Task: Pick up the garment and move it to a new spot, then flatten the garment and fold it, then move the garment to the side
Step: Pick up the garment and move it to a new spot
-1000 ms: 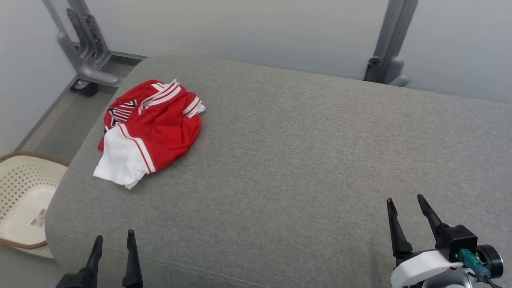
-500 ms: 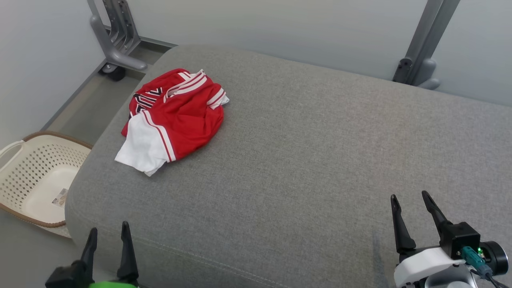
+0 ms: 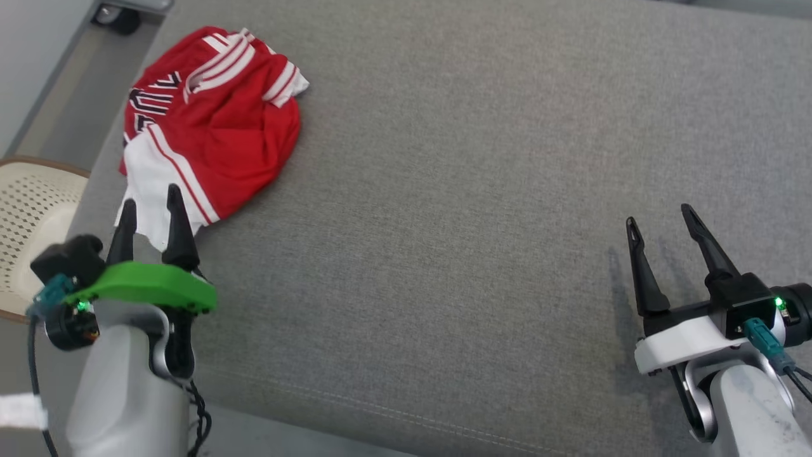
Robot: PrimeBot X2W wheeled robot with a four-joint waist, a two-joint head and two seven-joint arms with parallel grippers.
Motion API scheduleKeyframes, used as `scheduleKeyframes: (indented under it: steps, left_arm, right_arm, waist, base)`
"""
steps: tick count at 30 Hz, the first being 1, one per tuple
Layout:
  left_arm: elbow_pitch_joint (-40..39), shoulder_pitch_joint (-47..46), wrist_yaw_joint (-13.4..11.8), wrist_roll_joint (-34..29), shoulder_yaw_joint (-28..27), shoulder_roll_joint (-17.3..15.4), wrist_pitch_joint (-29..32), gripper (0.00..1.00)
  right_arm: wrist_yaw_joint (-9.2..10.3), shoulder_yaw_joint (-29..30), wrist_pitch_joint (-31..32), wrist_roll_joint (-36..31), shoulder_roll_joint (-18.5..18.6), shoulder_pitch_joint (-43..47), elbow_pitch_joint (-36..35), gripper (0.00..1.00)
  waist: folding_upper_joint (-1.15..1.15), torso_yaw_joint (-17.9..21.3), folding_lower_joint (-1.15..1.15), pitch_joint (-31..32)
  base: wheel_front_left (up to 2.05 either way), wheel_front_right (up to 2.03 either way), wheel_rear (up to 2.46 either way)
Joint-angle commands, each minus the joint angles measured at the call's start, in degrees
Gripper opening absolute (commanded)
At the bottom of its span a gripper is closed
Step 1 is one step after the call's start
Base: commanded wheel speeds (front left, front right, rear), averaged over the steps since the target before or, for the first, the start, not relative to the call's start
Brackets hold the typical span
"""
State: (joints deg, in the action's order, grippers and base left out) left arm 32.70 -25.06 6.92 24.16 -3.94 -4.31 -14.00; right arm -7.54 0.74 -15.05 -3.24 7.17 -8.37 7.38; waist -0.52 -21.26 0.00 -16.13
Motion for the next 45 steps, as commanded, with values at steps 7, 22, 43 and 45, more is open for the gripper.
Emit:
scheduleKeyframes:
  steps: [7, 22, 43, 45]
  left_arm:
    - [18.71, -13.83, 0.24, 4.52, -1.54, -4.21, 8.26, 1.0]
    - [22.35, -14.19, 0.57, 7.55, 2.03, -8.82, 2.13, 0.0]
    - [-22.49, -6.42, -1.19, 4.4, 22.29, -7.99, 19.59, 0.0]
    - [-24.52, -5.98, -1.64, 3.39, 25.29, -6.36, 21.96, 0.0]
  right_arm:
    - [0.11, -0.71, -0.17, -0.17, 0.09, -3.37, -0.41, 1.0]
    - [0.11, 0.12, -0.17, 1.4, -2.78, -2.31, 0.81, 1.0]
    - [0.11, -0.69, -0.17, 9.48, -4.21, 1.7, 2.15, 1.0]
    - [0.11, -0.49, -0.17, 10.09, -4.23, 1.62, 2.23, 1.0]
  waist:
    - [0.52, 8.86, 0.0, -14.03]
    - [0.52, 10.45, 0.0, -6.64]
    - [0.52, 23.11, 0.0, 3.32]
    - [0.52, 24.97, 0.0, 3.1]
  base:
    - [0.0, 0.0, 0.0]
    - [0.0, 0.0, 0.0]
    - [0.0, 0.0, 0.0]
    - [0.0, 0.0, 0.0]
